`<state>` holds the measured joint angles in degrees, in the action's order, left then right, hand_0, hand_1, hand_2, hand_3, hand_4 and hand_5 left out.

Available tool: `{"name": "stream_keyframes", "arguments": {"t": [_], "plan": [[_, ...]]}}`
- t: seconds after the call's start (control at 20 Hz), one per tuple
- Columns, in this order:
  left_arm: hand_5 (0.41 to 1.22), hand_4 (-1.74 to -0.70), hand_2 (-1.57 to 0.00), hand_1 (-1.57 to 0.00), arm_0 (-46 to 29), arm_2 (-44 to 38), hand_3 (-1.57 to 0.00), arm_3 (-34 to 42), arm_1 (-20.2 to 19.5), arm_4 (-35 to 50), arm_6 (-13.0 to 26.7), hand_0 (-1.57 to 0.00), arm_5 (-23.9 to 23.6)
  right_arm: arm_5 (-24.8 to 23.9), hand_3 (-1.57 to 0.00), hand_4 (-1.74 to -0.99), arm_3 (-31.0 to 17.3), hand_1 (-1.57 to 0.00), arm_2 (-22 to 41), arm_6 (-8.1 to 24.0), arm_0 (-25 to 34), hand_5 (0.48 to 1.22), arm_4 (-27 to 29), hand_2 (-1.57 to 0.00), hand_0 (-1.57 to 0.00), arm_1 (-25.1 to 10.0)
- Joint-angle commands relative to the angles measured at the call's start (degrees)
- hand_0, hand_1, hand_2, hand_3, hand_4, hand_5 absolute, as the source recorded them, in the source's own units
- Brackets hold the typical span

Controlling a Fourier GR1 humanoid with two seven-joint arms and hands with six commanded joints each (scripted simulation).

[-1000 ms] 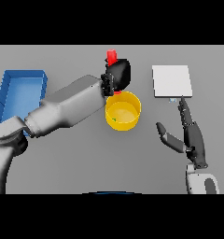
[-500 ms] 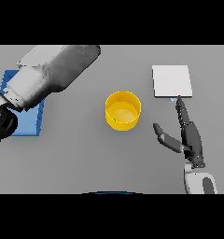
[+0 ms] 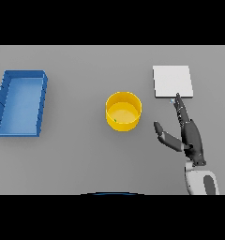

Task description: Pick up the red beaker and tilt it to pour out 1 green nut into yellow bowl. Pick up the yellow bowl and place it on the metallic measuring scale.

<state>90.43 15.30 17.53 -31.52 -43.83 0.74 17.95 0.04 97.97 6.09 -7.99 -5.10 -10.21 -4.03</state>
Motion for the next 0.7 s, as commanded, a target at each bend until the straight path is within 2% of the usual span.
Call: {"name": "stream_keyframes", "arguments": {"t": [0.0,0.05,0.1,0.15,0.2,0.25,0.4,0.45,0.65], "plan": [[1.221,-1.74,-1.57,-1.57,-2.2,-2.2,-1.54,-0.1,-1.1,2.4,0.7,-1.57,-1.5,0.3,0.00,-1.125,0.2,0.00,0.5,-0.8,-0.9,0.601,-0.2,0.00,0.00,0.1],[1.221,-1.74,-1.57,-1.57,-4.7,-4.4,-1.55,0.0,-2.0,5.0,1.7,-1.57,-3.0,-0.1,0.00,-1.127,0.6,0.00,0.4,0.6,-0.4,0.606,-0.9,0.00,0.00,-0.5],[1.221,-1.74,-1.57,-1.57,-7.4,-6.0,-1.55,0.4,-2.4,6.9,4.2,-1.57,-4.8,-0.2,0.00,-1.132,0.3,0.00,0.6,0.7,-0.1,0.614,-1.2,0.00,0.00,-0.4],[1.221,-1.74,-1.57,-1.57,-10.7,-6.9,-1.56,1.5,-2.5,8.5,7.7,-1.57,-6.8,0.0,0.00,-1.132,-0.4,0.00,0.7,0.6,0.3,0.621,-1.1,0.00,0.00,-0.3],[1.221,-1.74,-1.57,-1.57,-13.8,-7.6,-1.56,3.2,-2.7,9.6,9.7,-1.57,-9.2,0.1,0.00,-1.138,-0.7,0.00,0.7,0.4,0.3,0.626,-1.3,0.00,0.00,-0.5],[1.221,-1.74,-1.57,-1.57,-17.1,-9.5,-1.56,4.7,-3.0,12.3,10.0,-1.57,-11.1,0.4,0.00,-1.142,-0.8,0.00,0.6,0.3,0.4,0.628,-1.1,0.00,0.00,-0.9],[1.221,-1.74,-1.57,-1.57,-24.4,-13.8,-1.57,10.8,-2.5,18.3,17.4,-1.57,-15.2,1.2,0.00,-1.138,-0.6,0.00,0.3,-0.4,-0.4,0.648,-0.4,0.00,0.00,-1.4],[1.221,-1.74,-1.57,-1.57,-27.5,-14.7,-1.57,13.4,-2.4,20.0,19.7,-1.57,-16.3,1.1,0.00,-1.133,-0.4,0.00,0.6,-0.2,-0.2,0.655,-0.5,0.00,0.00,-1.2],[1.221,-1.74,-1.57,-1.57,-43.0,-15.9,-1.57,28.1,-0.6,25.4,23.5,-1.57,-19.6,1.4,0.00,-1.141,-1.1,0.00,0.4,-0.4,0.4,0.673,-0.1,0.00,0.00,-1.4]]}}
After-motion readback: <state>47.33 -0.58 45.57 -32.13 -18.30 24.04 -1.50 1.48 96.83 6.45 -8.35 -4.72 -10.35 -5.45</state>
